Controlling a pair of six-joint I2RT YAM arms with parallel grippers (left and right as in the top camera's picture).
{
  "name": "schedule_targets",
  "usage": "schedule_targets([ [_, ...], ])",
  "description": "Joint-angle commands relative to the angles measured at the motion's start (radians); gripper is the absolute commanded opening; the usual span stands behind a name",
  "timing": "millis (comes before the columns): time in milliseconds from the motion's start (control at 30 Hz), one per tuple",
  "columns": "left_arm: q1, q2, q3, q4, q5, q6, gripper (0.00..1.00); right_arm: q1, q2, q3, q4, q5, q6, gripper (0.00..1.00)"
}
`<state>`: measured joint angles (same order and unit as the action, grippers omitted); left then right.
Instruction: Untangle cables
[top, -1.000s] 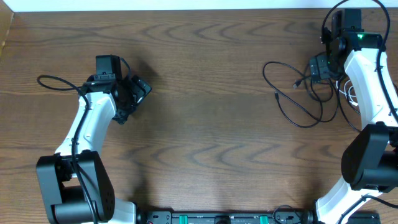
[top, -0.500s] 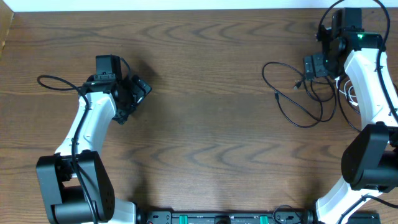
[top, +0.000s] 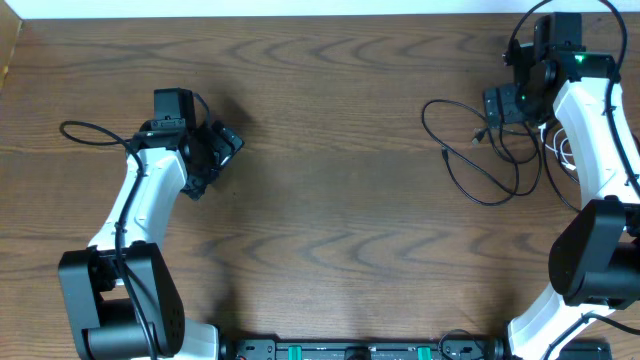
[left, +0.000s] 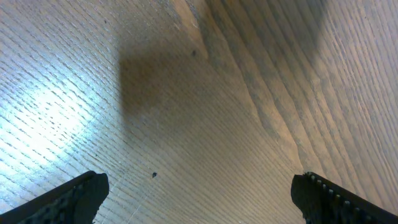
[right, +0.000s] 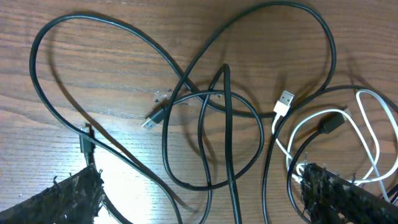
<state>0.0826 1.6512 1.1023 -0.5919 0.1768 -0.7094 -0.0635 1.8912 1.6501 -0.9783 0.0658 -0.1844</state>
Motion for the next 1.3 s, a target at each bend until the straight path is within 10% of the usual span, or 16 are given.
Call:
schedule_targets([
  [0, 0.002, 0.001, 0.009, -0.002, -0.013, 0.002, 1.0, -0.007, -0.008, -0.001, 0.0, -0.009, 0.008, 0.99],
  [800, 0.002, 0.001, 0.009, -0.002, -0.013, 0.002, 1.0, -0.007, -0.021, -0.002, -0.002, -0.009, 0.008, 0.99],
  [1267, 0.002, 0.001, 0.009, -0.002, -0.013, 0.002, 1.0, -0.008, -0.456, -0.003, -0.002, -0.009, 0.008, 0.99],
])
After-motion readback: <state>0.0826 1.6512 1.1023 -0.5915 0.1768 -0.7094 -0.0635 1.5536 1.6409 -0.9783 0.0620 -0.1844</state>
